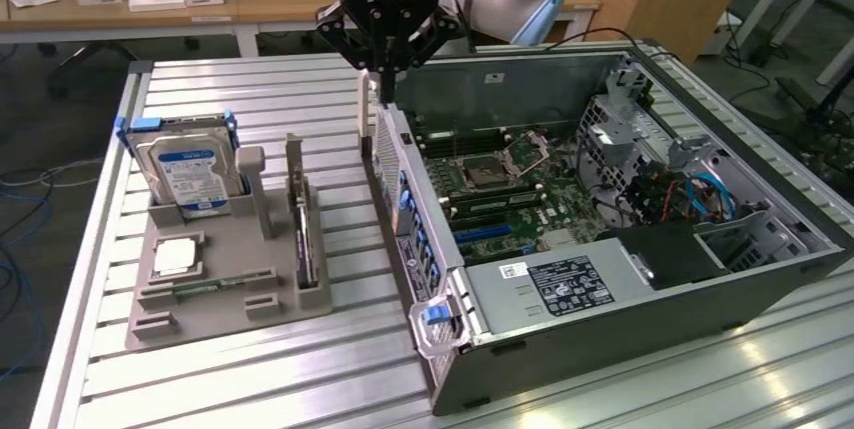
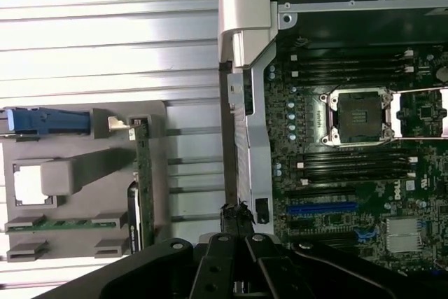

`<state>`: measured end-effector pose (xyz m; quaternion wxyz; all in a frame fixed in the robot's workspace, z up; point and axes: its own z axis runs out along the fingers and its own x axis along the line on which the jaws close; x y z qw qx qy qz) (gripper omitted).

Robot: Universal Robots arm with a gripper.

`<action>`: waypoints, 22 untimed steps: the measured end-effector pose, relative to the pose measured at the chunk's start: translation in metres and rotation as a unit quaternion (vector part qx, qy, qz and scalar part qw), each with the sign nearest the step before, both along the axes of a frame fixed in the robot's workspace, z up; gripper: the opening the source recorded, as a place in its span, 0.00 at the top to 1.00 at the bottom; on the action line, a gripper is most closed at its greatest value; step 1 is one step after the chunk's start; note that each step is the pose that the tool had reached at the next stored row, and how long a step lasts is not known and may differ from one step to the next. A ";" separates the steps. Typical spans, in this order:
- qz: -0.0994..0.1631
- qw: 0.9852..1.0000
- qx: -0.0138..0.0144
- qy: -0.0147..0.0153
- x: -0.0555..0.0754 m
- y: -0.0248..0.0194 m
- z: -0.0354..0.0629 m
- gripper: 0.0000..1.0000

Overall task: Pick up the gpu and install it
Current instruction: 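Reach for the gpu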

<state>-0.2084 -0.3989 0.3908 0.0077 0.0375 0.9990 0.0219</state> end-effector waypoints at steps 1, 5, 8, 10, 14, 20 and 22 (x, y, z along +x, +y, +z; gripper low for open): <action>0.000 1.000 0.000 0.000 -0.001 0.0000 0.0000 0.89; 0.000 1.000 0.000 0.001 -0.009 0.0000 -0.0003 0.89; 0.000 1.000 0.000 0.002 -0.015 0.0000 -0.0006 0.89; 0.000 1.000 0.000 0.002 -0.018 0.0000 -0.0007 0.89; 0.000 1.000 0.000 0.003 -0.023 0.0000 -0.0009 0.89; 0.000 1.000 0.000 0.004 -0.032 0.0000 -0.0014 0.89; 0.000 1.000 0.000 0.004 -0.035 0.0000 -0.0015 0.89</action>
